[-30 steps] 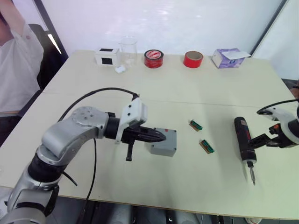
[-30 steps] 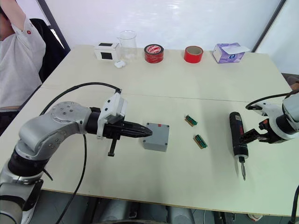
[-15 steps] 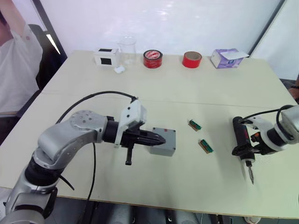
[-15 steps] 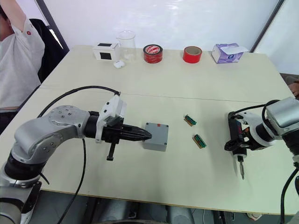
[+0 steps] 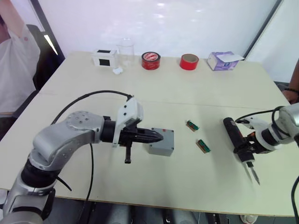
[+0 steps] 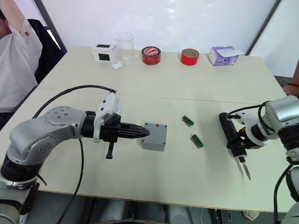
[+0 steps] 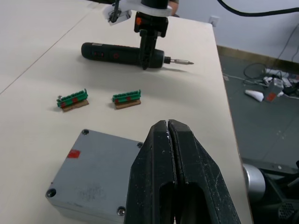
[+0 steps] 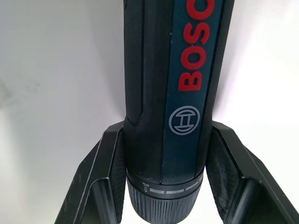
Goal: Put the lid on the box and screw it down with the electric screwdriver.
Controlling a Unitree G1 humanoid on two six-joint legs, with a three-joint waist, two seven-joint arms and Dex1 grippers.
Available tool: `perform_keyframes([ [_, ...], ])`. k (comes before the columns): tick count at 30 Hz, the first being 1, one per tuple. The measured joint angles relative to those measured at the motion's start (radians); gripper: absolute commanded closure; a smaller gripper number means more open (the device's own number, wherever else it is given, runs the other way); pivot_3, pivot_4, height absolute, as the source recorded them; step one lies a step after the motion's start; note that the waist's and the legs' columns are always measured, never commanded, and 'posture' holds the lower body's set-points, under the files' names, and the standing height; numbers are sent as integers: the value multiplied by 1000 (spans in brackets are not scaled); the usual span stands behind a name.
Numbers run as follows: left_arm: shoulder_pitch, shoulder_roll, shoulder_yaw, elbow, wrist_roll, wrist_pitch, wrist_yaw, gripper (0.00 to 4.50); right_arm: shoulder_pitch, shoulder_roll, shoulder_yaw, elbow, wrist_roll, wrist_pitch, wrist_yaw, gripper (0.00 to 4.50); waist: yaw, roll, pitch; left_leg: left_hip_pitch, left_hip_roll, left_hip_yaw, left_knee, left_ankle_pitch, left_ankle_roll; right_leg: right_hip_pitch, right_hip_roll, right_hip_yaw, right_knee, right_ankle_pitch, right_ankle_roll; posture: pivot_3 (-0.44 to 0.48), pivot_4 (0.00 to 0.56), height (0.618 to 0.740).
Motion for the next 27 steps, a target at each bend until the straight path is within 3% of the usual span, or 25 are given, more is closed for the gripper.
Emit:
perform_keyframes([
  [5, 1, 70, -20, 99, 77, -51, -75, 4500, -34, -52, -100, -69, -10, -168, 126, 2728, 8, 19, 8, -6, -1, 4, -1, 0, 0, -8, 0, 3, 3, 0, 1, 0, 150, 740],
  [9, 39, 100, -61, 168, 136, -96, -144, 4500, 24, -87, -369, -235, -4, -327, 142, 2728, 18, 20, 8, -16, 0, 3, -2, 0, 0, -20, 1, 3, 3, 0, 2, 0, 150, 740],
  [12, 36, 71, -71, 219, 159, -124, -156, 4500, 125, 66, -644, -386, 13, -401, 21, 2728, 18, 18, 7, -17, -1, 5, -1, 0, 0, -19, -2, 4, 2, 0, 2, 0, 150, 740],
  [16, 26, 23, -77, 262, 173, -127, -157, 4500, 257, 422, -874, -653, 106, -556, -118, 2728, 14, 17, 7, -17, -1, 7, 0, 0, 0, -20, -2, 7, 4, 1, 3, 0, 150, 740],
  [21, -29, -47, -77, 314, 190, -149, -153, 4500, 257, 650, -934, -813, 334, -590, -254, 2728, 12, 18, 8, -15, -1, 9, 0, 0, 0, -20, -1, 9, 5, 1, 3, 0, 150, 740],
  [27, -89, -104, -149, 349, 265, -200, -174, 4500, 386, 678, -751, -901, 280, -706, -214, 2728, 12, 18, 8, -14, -2, 12, 0, 0, 1, -20, -1, 12, 5, 1, 3, 0, 150, 740],
])
